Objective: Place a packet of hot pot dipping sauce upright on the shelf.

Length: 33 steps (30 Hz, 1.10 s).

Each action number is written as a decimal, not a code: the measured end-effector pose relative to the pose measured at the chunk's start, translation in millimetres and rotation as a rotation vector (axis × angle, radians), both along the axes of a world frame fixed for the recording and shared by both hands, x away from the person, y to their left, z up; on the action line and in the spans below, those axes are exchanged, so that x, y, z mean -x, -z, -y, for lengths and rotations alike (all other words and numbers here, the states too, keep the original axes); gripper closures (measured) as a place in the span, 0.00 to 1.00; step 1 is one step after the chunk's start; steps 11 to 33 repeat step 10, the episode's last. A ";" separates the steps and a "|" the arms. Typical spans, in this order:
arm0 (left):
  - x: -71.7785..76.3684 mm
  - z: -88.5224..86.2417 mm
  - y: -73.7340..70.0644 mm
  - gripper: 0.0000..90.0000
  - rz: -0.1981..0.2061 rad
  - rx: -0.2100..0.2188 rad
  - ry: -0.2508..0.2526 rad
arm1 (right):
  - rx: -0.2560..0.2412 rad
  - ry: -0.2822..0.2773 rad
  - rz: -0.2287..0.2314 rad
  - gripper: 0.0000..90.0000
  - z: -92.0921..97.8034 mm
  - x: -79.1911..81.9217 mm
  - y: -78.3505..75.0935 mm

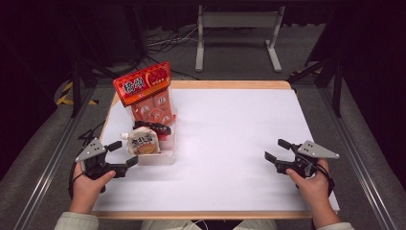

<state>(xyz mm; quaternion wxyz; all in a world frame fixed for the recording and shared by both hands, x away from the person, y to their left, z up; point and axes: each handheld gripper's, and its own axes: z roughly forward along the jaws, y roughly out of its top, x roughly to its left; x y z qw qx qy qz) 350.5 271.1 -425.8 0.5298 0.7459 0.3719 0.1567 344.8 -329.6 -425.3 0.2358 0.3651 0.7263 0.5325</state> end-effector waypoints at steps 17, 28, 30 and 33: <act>1.6 0.2 2.3 0.10 -0.007 -0.010 0.001 | 0.000 -0.004 -0.026 0.25 -1.9 -3.3 9.0; 1.6 0.2 2.3 0.10 -0.007 -0.010 0.001 | 0.000 -0.004 -0.026 0.25 -1.9 -3.3 9.0; 1.6 0.2 2.3 0.10 -0.007 -0.010 0.001 | 0.000 -0.004 -0.026 0.25 -1.9 -3.3 9.0; 1.6 0.2 2.3 0.10 -0.007 -0.010 0.001 | 0.000 -0.004 -0.026 0.25 -1.9 -3.3 9.0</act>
